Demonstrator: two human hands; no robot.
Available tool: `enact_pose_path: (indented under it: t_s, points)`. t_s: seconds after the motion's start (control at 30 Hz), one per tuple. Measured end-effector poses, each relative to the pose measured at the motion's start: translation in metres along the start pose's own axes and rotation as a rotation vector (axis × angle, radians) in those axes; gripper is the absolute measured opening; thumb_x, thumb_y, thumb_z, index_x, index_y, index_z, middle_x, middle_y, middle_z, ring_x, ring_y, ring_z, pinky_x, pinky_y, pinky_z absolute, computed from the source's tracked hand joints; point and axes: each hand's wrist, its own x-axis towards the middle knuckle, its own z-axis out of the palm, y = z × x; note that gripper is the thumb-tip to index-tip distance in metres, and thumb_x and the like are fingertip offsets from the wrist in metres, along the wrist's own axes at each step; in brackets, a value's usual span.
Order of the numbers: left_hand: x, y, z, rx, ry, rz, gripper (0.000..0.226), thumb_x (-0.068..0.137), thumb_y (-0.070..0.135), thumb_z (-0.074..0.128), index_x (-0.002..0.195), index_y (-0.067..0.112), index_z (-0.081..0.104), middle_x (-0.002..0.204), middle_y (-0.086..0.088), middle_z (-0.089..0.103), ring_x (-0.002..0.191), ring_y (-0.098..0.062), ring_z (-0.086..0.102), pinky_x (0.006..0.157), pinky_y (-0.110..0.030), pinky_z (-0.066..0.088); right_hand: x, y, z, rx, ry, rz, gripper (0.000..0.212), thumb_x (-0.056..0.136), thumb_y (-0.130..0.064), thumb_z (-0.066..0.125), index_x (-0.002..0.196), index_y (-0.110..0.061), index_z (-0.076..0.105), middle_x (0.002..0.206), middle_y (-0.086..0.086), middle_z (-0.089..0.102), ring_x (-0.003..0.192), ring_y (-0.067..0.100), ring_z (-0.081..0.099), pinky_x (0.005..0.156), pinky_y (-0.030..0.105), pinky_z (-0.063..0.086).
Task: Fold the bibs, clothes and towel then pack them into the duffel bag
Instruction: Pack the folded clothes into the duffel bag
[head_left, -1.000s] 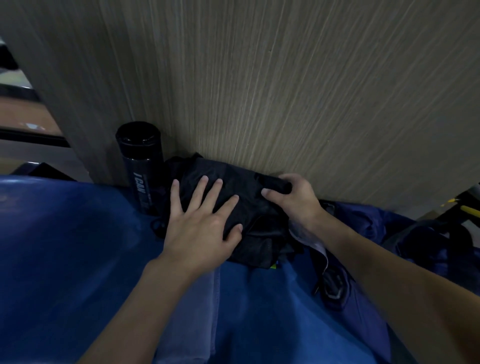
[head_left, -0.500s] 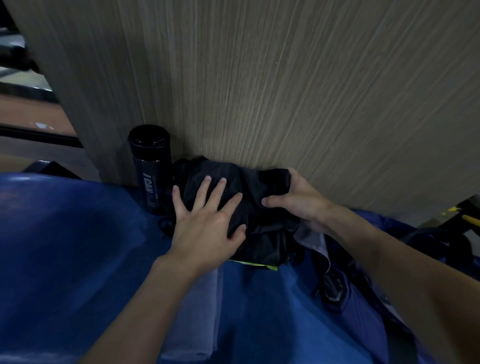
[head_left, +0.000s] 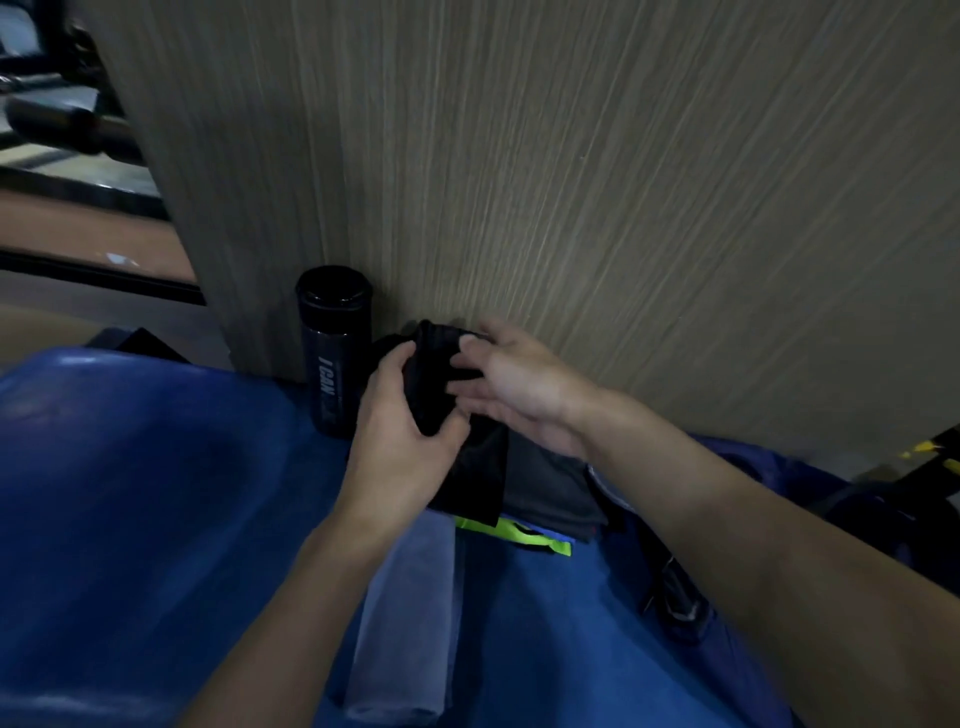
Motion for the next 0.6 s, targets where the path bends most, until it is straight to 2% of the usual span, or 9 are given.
enact_pose_path:
  t_s: [0.07, 0.1, 0.17, 0.2, 0.27, 0.37, 0.43, 0.5, 0.6]
  points:
    - [0.002, -0.009, -0.003, 0.207, -0.005, 0.018, 0.076, 0.086, 0.024, 0.071, 0.150, 0.028, 0.030, 0.149, 0.004, 0.040, 0.137, -0.013, 0.039, 0.114, -0.046, 0.035, 0.000, 0.007, -0.001, -0.036, 0.008, -0.047, 0.039, 0.103, -0.011, 0.043, 0.138, -0.025, 0.034, 0.122, 0.002, 0.053, 0.107, 0.021, 0.059, 0.095, 0.027, 0.050]
    - [0.002, -0.012, -0.005, 0.256, -0.019, 0.009, 0.076, 0.087, 0.024, 0.070, 0.151, 0.029, 0.029, 0.150, 0.003, 0.038, 0.138, -0.016, 0.038, 0.114, -0.049, 0.034, 0.003, 0.013, -0.001, -0.102, 0.078, -0.097, 0.046, 0.101, -0.006, 0.047, 0.143, -0.018, 0.033, 0.122, 0.003, 0.055, 0.106, 0.020, 0.060, 0.092, 0.024, 0.050]
    - [0.003, -0.016, -0.007, 0.236, -0.070, -0.004, 0.075, 0.088, 0.026, 0.067, 0.150, 0.034, 0.027, 0.147, 0.004, 0.044, 0.137, -0.016, 0.041, 0.113, -0.049, 0.036, 0.010, 0.024, -0.004, -0.261, 0.287, -0.193, 0.052, 0.092, -0.008, 0.060, 0.140, -0.014, 0.039, 0.119, 0.002, 0.054, 0.103, 0.016, 0.059, 0.089, 0.020, 0.050]
    - [0.003, -0.017, -0.008, 0.208, -0.096, -0.011, 0.074, 0.088, 0.027, 0.066, 0.149, 0.037, 0.026, 0.144, 0.006, 0.048, 0.134, -0.015, 0.045, 0.112, -0.048, 0.038, 0.013, 0.031, -0.006, -0.286, 0.345, -0.201, 0.057, 0.086, -0.015, 0.069, 0.136, -0.017, 0.040, 0.122, 0.002, 0.053, 0.108, 0.016, 0.057, 0.094, 0.025, 0.049]
    - [0.003, -0.017, -0.010, 0.179, -0.114, -0.029, 0.072, 0.089, 0.025, 0.065, 0.148, 0.038, 0.026, 0.137, 0.008, 0.054, 0.127, -0.012, 0.051, 0.108, -0.044, 0.044, 0.014, 0.038, -0.007, -0.163, 0.342, -0.129, 0.066, 0.079, -0.022, 0.079, 0.129, -0.024, 0.036, 0.126, 0.002, 0.054, 0.114, 0.017, 0.056, 0.097, 0.033, 0.051]
    - [0.002, -0.013, -0.012, 0.096, -0.098, -0.043, 0.071, 0.090, 0.012, 0.064, 0.147, 0.036, 0.030, 0.127, 0.013, 0.059, 0.116, -0.004, 0.057, 0.103, -0.034, 0.049, 0.012, 0.041, -0.004, 0.034, 0.301, -0.037, 0.071, 0.079, -0.020, 0.081, 0.128, -0.025, 0.029, 0.110, -0.004, 0.056, 0.102, 0.010, 0.059, 0.078, 0.021, 0.055]
    - [0.000, -0.008, -0.013, 0.000, -0.094, -0.040, 0.070, 0.090, 0.002, 0.062, 0.146, 0.033, 0.033, 0.119, 0.019, 0.061, 0.111, 0.003, 0.058, 0.100, -0.024, 0.049, 0.015, 0.041, -0.001, 0.166, 0.333, -0.013, 0.072, 0.075, -0.019, 0.084, 0.129, -0.018, 0.036, 0.112, 0.002, 0.061, 0.101, 0.016, 0.064, 0.081, 0.032, 0.059]
    - [-0.001, -0.005, -0.014, -0.067, -0.064, -0.041, 0.071, 0.090, -0.002, 0.061, 0.146, 0.032, 0.035, 0.118, 0.017, 0.061, 0.110, 0.004, 0.058, 0.097, -0.018, 0.049, 0.013, 0.036, 0.004, 0.312, 0.350, 0.004, 0.068, 0.072, -0.013, 0.086, 0.127, -0.008, 0.046, 0.111, 0.010, 0.067, 0.098, 0.024, 0.069, 0.083, 0.044, 0.059]
    - [-0.005, 0.001, -0.015, -0.141, -0.009, -0.040, 0.070, 0.089, 0.003, 0.066, 0.146, 0.029, 0.037, 0.122, 0.010, 0.060, 0.109, 0.006, 0.058, 0.094, -0.011, 0.047, 0.004, 0.030, 0.006, 0.412, 0.332, -0.023, 0.058, 0.074, -0.002, 0.081, 0.122, -0.010, 0.049, 0.109, 0.012, 0.069, 0.096, 0.027, 0.070, 0.080, 0.048, 0.059]
